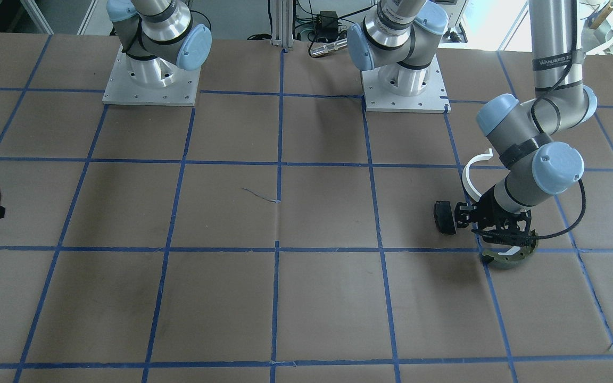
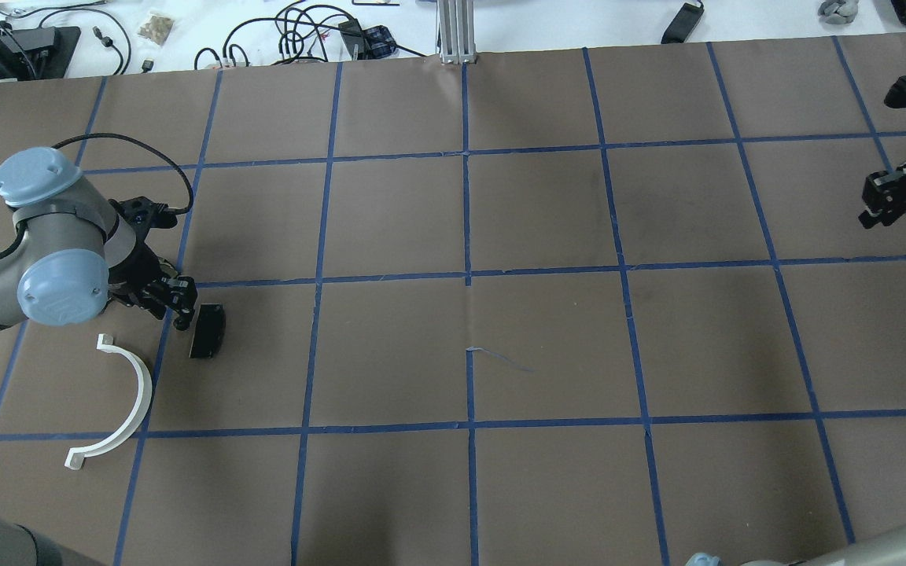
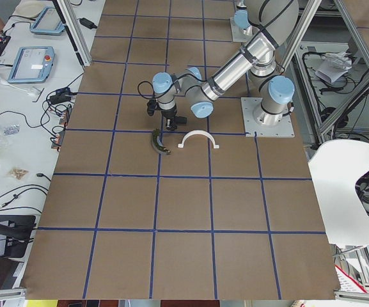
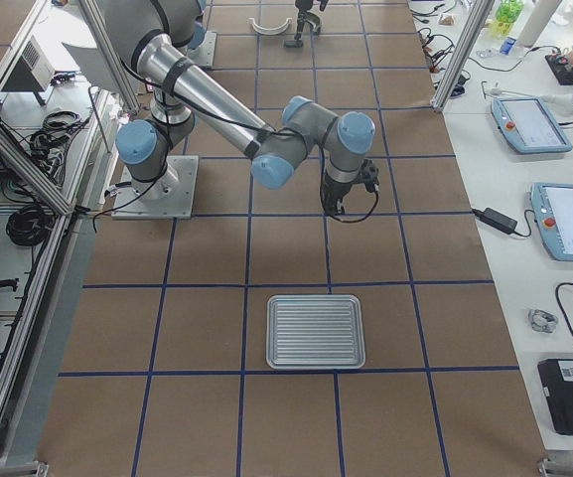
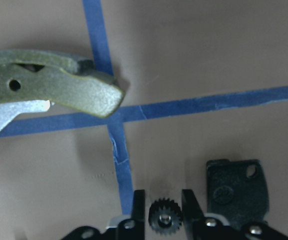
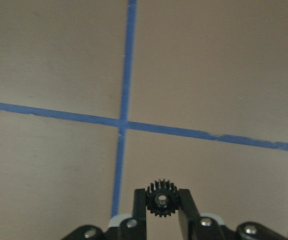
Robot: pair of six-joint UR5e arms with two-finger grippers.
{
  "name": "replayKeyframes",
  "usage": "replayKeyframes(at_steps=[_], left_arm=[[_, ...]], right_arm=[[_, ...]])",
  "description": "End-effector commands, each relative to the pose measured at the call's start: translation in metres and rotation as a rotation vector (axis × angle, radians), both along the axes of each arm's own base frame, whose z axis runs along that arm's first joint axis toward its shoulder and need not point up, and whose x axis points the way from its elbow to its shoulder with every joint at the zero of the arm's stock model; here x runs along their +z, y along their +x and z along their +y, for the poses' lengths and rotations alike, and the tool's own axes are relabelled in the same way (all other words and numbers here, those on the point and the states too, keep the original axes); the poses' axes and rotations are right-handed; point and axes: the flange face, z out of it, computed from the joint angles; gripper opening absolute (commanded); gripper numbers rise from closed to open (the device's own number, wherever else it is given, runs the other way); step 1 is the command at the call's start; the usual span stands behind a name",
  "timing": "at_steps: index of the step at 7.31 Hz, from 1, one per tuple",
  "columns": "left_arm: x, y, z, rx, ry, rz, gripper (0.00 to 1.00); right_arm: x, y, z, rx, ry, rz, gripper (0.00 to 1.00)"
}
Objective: Place bearing gear from tray to pile
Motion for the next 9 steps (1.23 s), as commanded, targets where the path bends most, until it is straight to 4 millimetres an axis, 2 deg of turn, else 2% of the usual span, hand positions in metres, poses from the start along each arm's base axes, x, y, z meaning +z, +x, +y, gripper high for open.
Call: replayKeyframes(at_steps=[1,2,3,5,6,7,9], left_arm=[[0.030,-0.010,-0.009,-0.009,-0.035,-0.012,1.00],[0.059,-0.032,-0.017,-0.033,-0.039,-0.008,1.00],[0.096,-0.052,-0.027,-0.044,-0.028,-0.011,1.00],[0.177,-0.083,-0.039,-0.016,-0.017,-0.014,1.00],[0.203,-0.097,-0.036,0.005,-0.017,-0.018,1.00],[0.226,-0.108,-0.027,0.024,-0.021,-0.030,1.00],[0.262,-0.117,-0.009,0.070,-0.012,-0.030,1.00]], right_arm=[[0.011,0.120,0.024,-0.107,-0.011,-0.020,0.07],[0.014,0.175,0.020,-0.134,-0.050,-0.002,0.07],[0.011,0.238,0.024,-0.173,-0.054,0.009,0.07],[-0.019,0.345,0.031,-0.219,-0.075,0.008,0.07],[-0.037,0.387,0.035,-0.223,-0.073,0.004,0.07],[-0.051,0.419,0.038,-0.245,-0.086,-0.009,0.07],[-0.077,0.483,0.056,-0.257,-0.111,-0.027,0.07]])
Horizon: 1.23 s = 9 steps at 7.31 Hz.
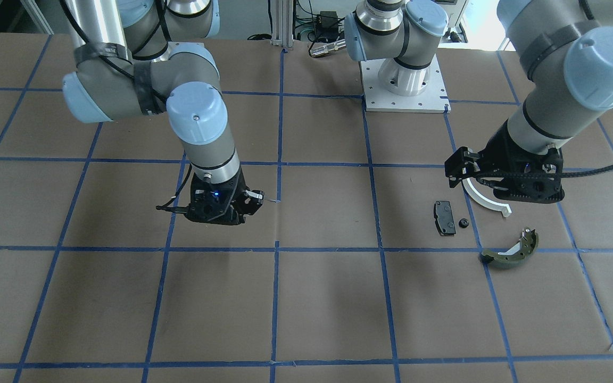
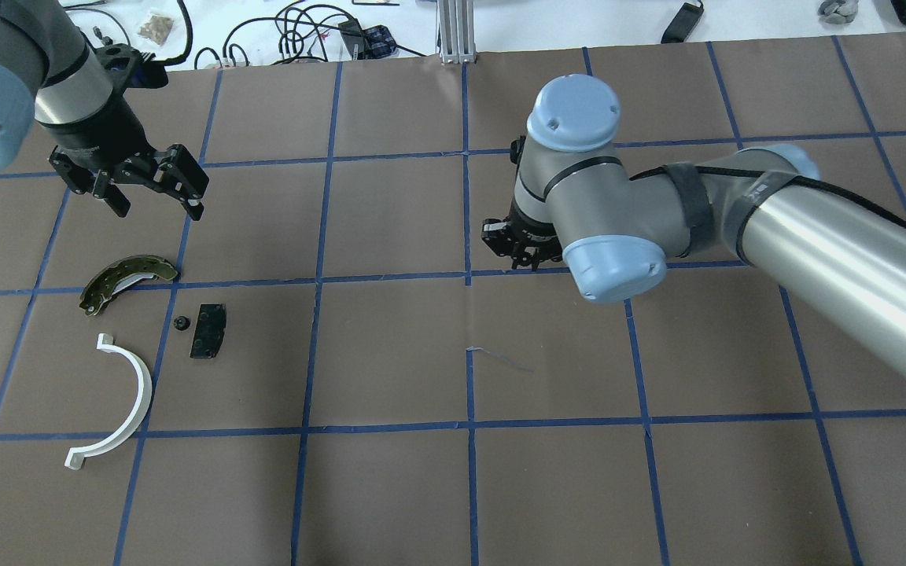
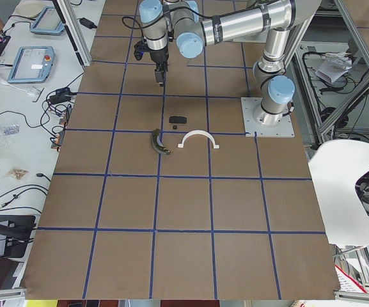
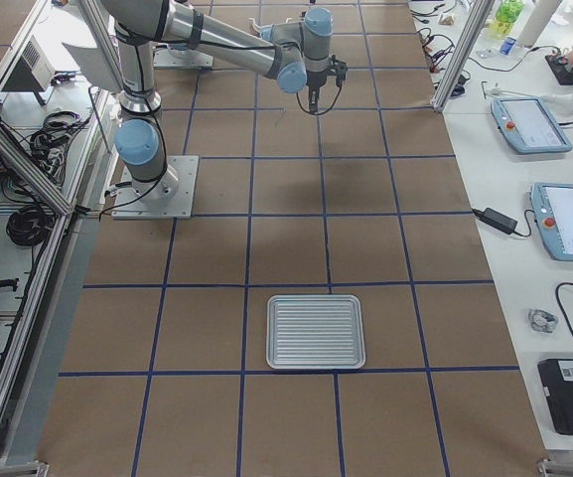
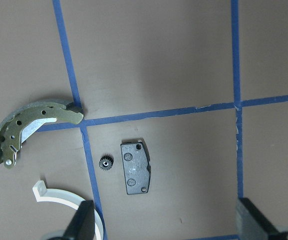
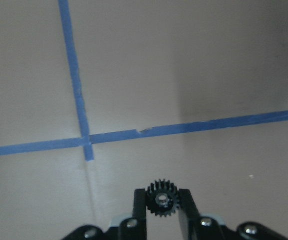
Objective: Place bearing gear from tray to pile
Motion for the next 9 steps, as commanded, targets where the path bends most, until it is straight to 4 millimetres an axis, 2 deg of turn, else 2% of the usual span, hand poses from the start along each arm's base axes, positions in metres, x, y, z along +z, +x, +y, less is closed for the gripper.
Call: replayKeyframes(at_steps=[1,3,4,5,7,8,9], left_arm=[[0.044,-0.016,0.022,0.026,-0.039,-0.008,1.00],[0.061,-0.066,0.041,-0.059,-0.070,-0.016,1.00],[0.061,-0.080,0.052,-0.067,-0.059,-0.012,1.00],[0.061,-0.090,0.061,-0.028,-0.039,-0.004,1.00],[0.053,-0.100,0.068,-0.040,-0.028,-0.008,1.00],[0.052,-0.102,0.067,-0.042,-0.027,-0.002,1.00],[0.054,-0.102,0.069,-0.038,-0.031,0.000,1.00]], right_arm=[[-0.023,0.059,0.023,-0.013,0.001,-0.011,0.09],[-0.042,0.105,0.029,-0.003,-0.005,-0.024,0.12],[-0.064,0.120,0.027,0.014,0.022,-0.016,0.19],[-0.083,0.122,0.027,0.018,0.048,-0.003,0.21],[-0.070,0.121,0.025,0.007,0.032,-0.002,1.00],[-0.059,0.114,0.021,-0.006,0.028,-0.013,1.00],[-0.039,0.096,0.014,-0.016,0.012,-0.009,1.00]])
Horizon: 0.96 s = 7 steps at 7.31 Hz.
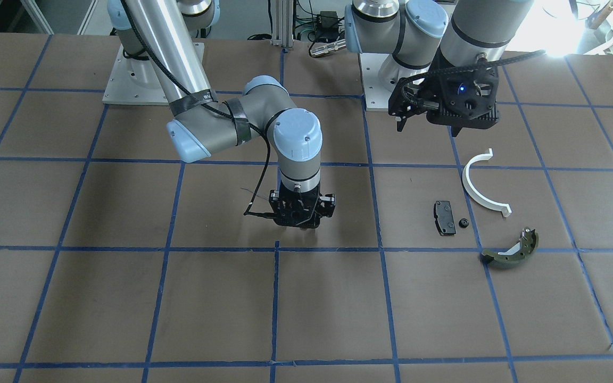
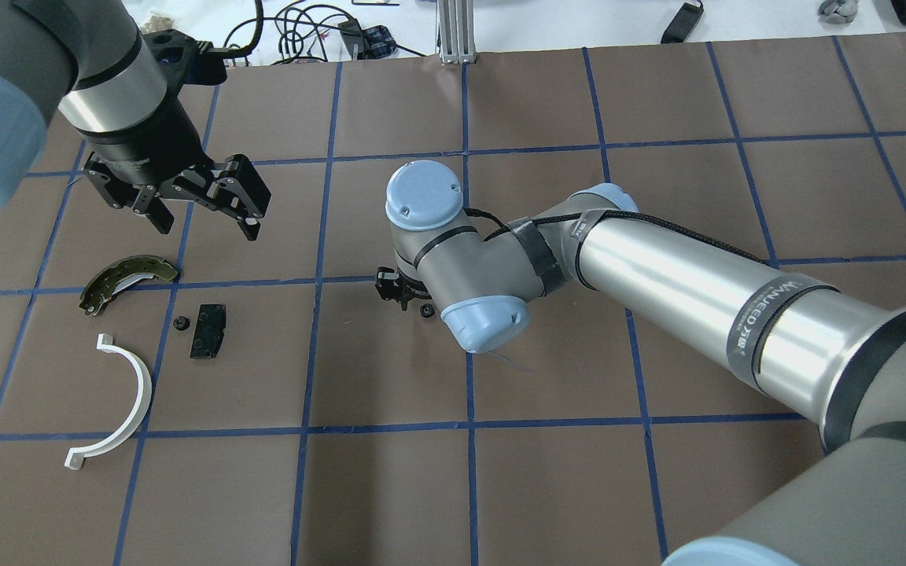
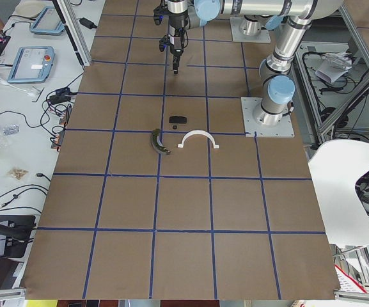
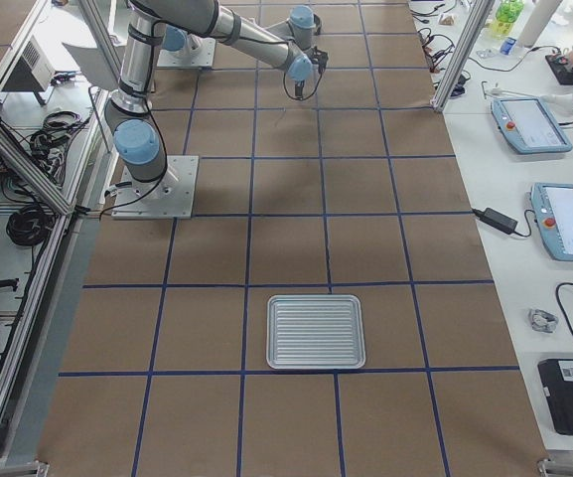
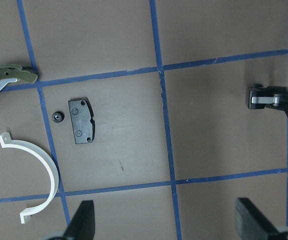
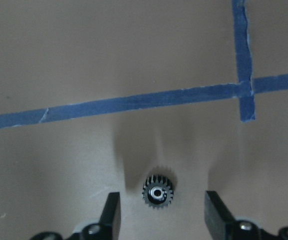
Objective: Place bearing gear from tray to pile
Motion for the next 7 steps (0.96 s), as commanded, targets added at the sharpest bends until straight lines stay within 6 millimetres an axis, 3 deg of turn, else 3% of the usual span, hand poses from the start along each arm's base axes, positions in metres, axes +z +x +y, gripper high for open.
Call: replayKeyframes(at_steps=[1,3,5,6,7], left_arm=[[0.000,-0.002,0.001,-0.004,-0.001,0.003,1.00],[-0.001,-0.002,0.001,-0.002,0.001,0.001,1.00],[-0.013,-0.002,-0.010,-0.001,0.013,0.002,1.00],[-0.032,-0.010,-0.019,-0.016,0.004,0.002,1.00],[-0.062,-0.035,-0.023,-0.060,-0.053,-0.002,1.00]], right_arm=[[0.039,-0.059,-0.021,0.001,0.033,0.028,1.00],[0.106,-0.160,-0.042,0.075,0.048,0.038,1.00],[0.164,-0.266,-0.045,0.176,0.044,0.031,1.00],[0.203,-0.288,-0.025,0.207,0.042,0.035,1.00],[0.250,-0.287,0.000,0.212,0.025,0.070,1.00]])
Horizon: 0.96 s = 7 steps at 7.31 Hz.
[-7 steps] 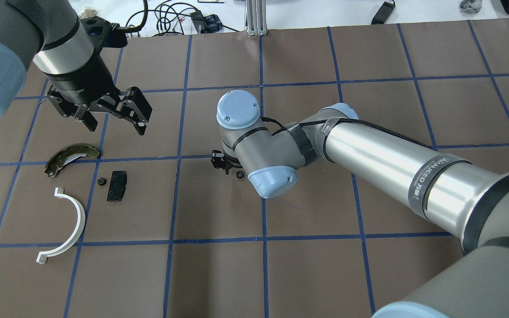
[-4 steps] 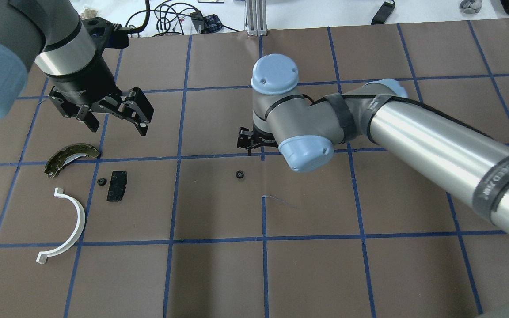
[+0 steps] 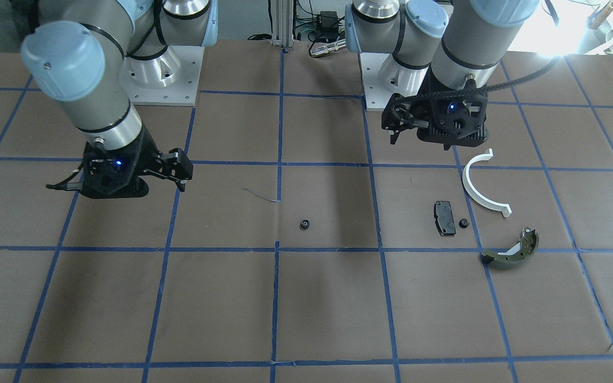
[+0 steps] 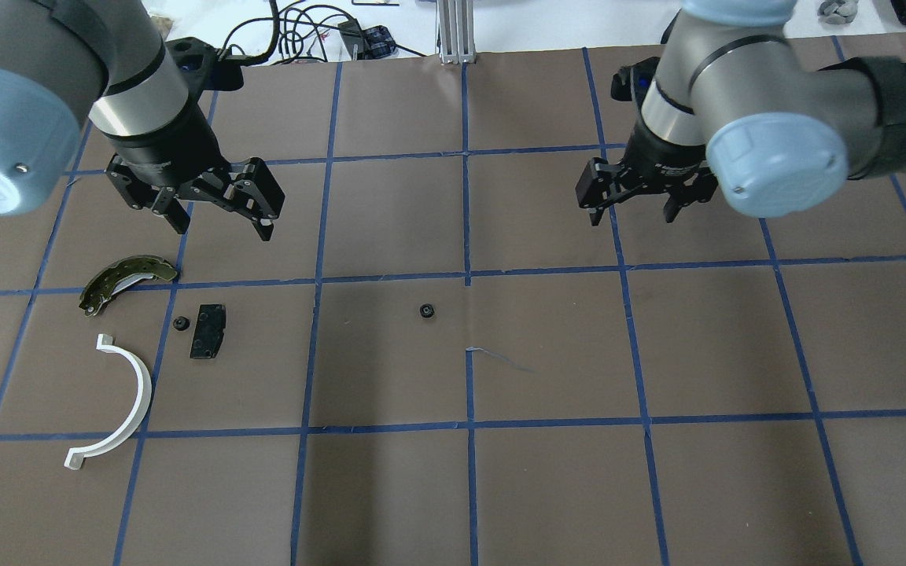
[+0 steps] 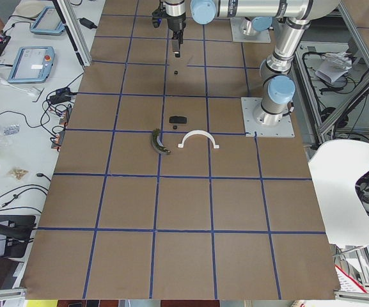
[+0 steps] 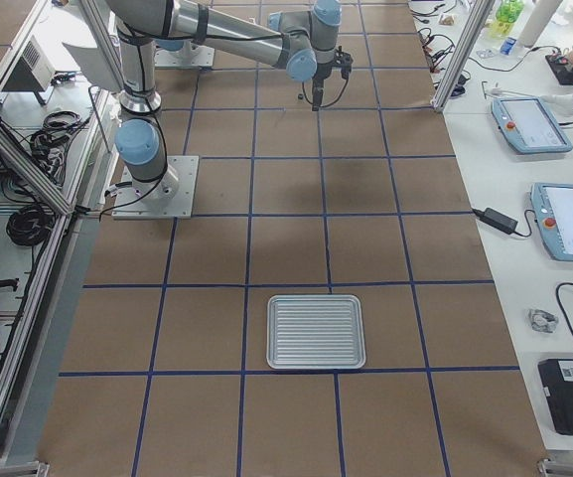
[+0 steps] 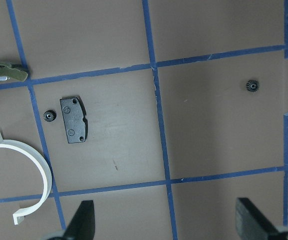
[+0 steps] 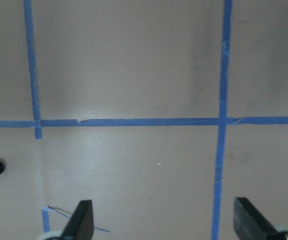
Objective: Place bearing gear from tray to pile
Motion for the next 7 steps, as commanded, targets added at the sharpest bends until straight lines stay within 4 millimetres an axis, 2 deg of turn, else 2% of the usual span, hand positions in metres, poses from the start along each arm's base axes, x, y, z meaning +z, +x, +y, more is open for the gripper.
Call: replayKeyframes(at_steps=[1,2,3,4,5,6,7], left_arm=[[-0.077,-0.032,-0.011,-0.038,-0.055,0.004,1.00],[-0.130,-0.037,-0.013,-0.043,-0.056,0.005,1.00],[-0.164,-0.050,-0.008,-0.041,-0.062,0.006,1.00],[-0.190,-0.076,0.000,-0.031,-0.038,-0.001,1.00],[-0.212,-0.099,0.004,-0.011,-0.025,-0.006,1.00],[-0.230,-0.118,0.004,0.015,-0.042,-0.003,1.00],[-0.245,-0.136,0.007,0.032,-0.053,-0.002,1.00]], right_arm=[[0.084,-0.009,0.055,0.026,-0.021,0.021,1.00],[0.103,-0.007,0.070,0.030,-0.045,0.027,1.00],[0.106,-0.008,0.068,0.036,-0.056,0.046,1.00],[0.118,-0.013,0.046,0.067,-0.103,0.064,1.00],[0.112,-0.010,0.008,0.063,-0.087,0.057,1.00],[0.112,-0.006,-0.002,0.067,-0.080,0.045,1.00],[0.099,-0.006,0.001,0.069,-0.058,0.046,1.00]])
